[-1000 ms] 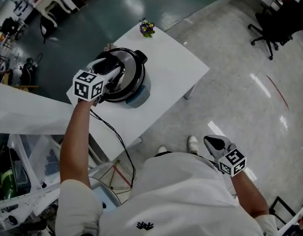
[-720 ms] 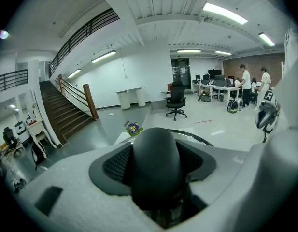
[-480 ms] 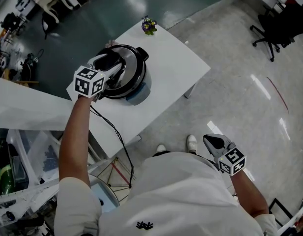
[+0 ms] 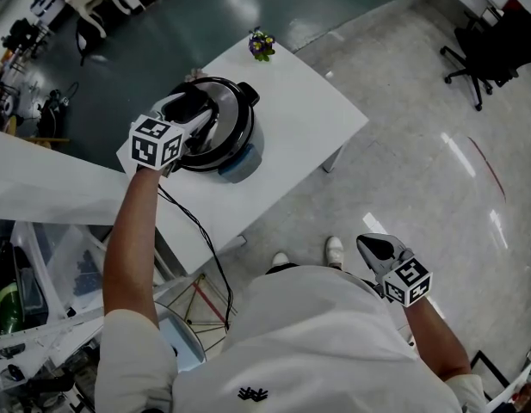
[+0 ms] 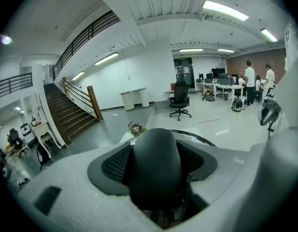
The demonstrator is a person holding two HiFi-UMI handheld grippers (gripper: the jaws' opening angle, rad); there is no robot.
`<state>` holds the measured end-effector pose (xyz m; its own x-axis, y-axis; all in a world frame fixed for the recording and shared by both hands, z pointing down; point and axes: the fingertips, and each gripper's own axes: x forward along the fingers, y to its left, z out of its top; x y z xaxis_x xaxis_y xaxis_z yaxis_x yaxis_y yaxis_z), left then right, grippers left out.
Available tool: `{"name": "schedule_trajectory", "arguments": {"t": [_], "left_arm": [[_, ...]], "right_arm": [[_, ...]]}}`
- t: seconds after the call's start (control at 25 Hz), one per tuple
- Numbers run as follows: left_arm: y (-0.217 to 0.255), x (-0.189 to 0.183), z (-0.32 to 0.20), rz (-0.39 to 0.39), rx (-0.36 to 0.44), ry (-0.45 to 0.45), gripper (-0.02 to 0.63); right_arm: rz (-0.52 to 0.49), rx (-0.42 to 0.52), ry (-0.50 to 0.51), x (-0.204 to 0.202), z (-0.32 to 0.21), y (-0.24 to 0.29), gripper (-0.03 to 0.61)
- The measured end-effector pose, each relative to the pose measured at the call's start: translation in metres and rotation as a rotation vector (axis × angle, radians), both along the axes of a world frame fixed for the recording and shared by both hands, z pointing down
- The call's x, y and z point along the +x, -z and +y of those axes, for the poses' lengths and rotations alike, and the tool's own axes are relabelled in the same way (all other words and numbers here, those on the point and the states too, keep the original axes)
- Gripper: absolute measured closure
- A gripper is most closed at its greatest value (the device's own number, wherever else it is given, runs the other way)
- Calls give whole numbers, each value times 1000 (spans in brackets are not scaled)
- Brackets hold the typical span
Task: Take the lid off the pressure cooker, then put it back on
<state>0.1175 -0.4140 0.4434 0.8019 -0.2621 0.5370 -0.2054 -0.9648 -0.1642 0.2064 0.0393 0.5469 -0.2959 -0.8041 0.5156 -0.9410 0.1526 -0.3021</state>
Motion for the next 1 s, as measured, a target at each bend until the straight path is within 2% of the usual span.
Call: {"name": "schedule_trajectory", "arguments": {"t": [0.32,0.52,1.0], "left_arm": [[3,-3,-3,-15,45,55,288],[10,-3,-2,-36,120,77,291],[45,-7,10,14,173,155,316]], "right_arm": [[-10,4,25,3,-4,-1,565],[-18,9,46,8,-7,-2,564],[-39,37,121,24,-15,1,565]]}}
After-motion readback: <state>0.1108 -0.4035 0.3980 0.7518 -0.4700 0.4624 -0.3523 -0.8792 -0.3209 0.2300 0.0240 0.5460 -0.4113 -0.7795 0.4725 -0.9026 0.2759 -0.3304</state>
